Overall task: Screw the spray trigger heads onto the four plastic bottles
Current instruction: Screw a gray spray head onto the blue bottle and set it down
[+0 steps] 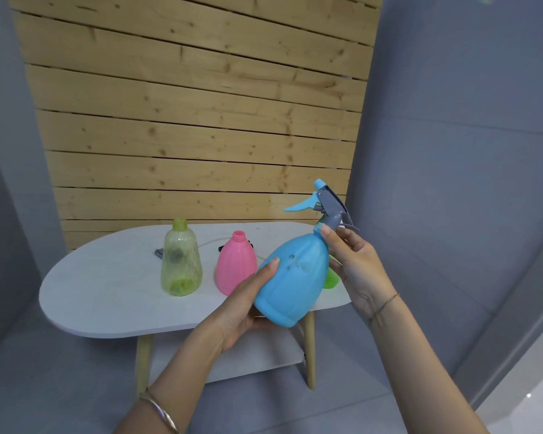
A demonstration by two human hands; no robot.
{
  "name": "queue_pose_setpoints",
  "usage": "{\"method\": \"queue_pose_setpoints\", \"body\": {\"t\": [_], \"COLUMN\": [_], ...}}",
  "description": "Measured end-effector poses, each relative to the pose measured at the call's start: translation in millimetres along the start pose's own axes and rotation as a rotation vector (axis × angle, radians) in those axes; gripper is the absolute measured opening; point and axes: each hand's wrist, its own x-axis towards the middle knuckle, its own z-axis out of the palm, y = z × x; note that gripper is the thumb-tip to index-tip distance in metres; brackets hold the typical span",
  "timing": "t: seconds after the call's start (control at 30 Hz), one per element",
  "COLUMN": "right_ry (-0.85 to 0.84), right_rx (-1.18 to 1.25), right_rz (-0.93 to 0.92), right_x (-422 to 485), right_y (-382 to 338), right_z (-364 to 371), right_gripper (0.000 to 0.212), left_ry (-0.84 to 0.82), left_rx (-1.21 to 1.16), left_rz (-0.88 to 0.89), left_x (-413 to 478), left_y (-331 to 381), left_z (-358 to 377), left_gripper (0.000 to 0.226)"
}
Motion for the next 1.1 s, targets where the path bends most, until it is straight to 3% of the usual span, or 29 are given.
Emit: {"method": "queue_pose_setpoints", "body": {"t": [0.23, 0.43, 0.6, 0.67, 0.8, 0.87, 0.97, 1.1], "right_ry": [-0.130, 0.092, 0.271, 0.324, 0.074, 0.000, 0.084, -0.024], "right_rx": [0.028, -0.041, -0.260, -0.309, -0.296, -0.249, -0.247, -0.264], "right_rz": [0.013, -0.080, -0.303, -0.380, -0.194, -0.159, -0.214, -0.134], "right_x": [-0.5, -2.7, -2.5, -0.6, 1.9, 0.2, 0.0, 3.4], "right_y": [-0.8, 2.1, -4.2, -7.3, -6.4, -4.7, -0.7, -2.2], "right_z": [-4.3, 4.6, -3.0, -9.5, -15.9, -15.4, -13.7, -20.0], "right_gripper": [0.033, 0.037, 0.039, 0.047, 0.084, 0.076, 0.055, 0.058], "left_ry": [0.128, 0.235, 0.250, 0.216, 0.143, 0.133, 0.151, 0.158], "left_rx": [0.116, 0.238, 0.169, 0.134, 0.122, 0.118, 0.130, 0.121], "left_rz": [0.124, 0.358, 0.314, 0.276, 0.200, 0.194, 0.219, 0.200], "left_x": [-2.8, -1.6, 1.0, 0.1, -0.9, -0.8, -0.5, -0.4], "left_y": [1.3, -2.8, -2.2, -2.0, -3.9, -4.7, -5.1, -3.5], "left_z": [4.7, 8.2, 2.6, 0.5, -0.5, 0.2, 1.3, -1.8], "left_gripper": [0.072, 0.072, 0.049, 0.052, 0.070, 0.070, 0.068, 0.073]}}
